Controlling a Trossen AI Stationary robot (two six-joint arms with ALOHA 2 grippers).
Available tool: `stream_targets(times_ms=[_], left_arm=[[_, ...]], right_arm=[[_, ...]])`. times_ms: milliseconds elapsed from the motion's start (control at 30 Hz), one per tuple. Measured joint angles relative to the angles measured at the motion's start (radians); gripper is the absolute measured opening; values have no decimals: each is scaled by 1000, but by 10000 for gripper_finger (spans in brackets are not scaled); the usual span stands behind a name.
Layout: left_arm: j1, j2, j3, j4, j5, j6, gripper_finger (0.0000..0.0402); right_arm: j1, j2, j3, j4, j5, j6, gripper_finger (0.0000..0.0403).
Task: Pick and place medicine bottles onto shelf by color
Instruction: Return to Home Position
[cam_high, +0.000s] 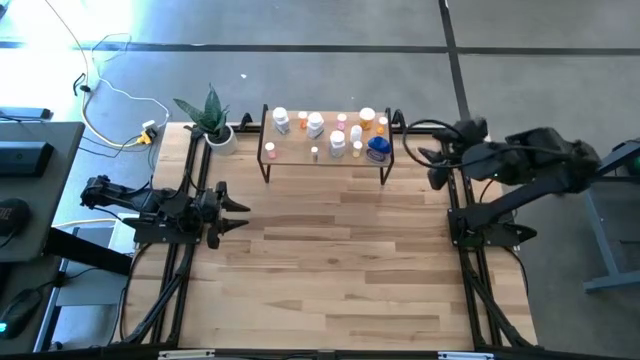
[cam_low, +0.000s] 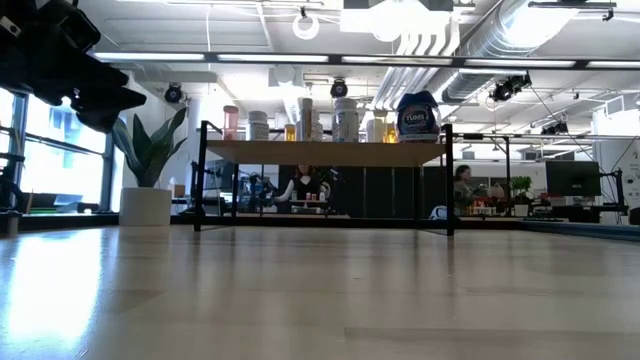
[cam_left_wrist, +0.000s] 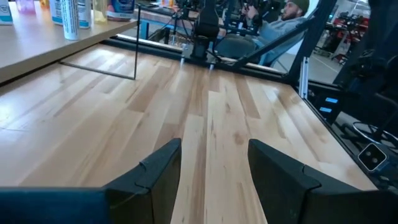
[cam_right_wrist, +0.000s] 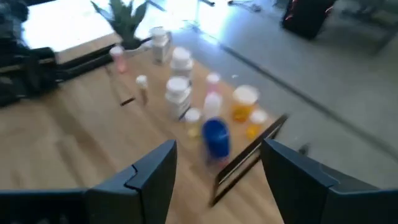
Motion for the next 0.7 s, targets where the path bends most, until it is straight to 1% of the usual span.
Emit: stream_targets(times_ms=[100,300,533,600,700], left_arm=[[0,0,0,0,0,0,177],[0,0,0,-1,0,0,177],[0,0,0,-1,0,-1,177],[0,0,0,0,0,-1,177],[0,0,0,-1,0,-1,177]], right_arm=[[0,-139,-220,160,-67,20,224],[-1,-392,-627,548,-233,-77,224],[-1,-612,-996,854,-404,-163,224],[-1,-663,-1091,950,-475,-192,224],[-1,-726,-1224,1110,-620,-243,224]])
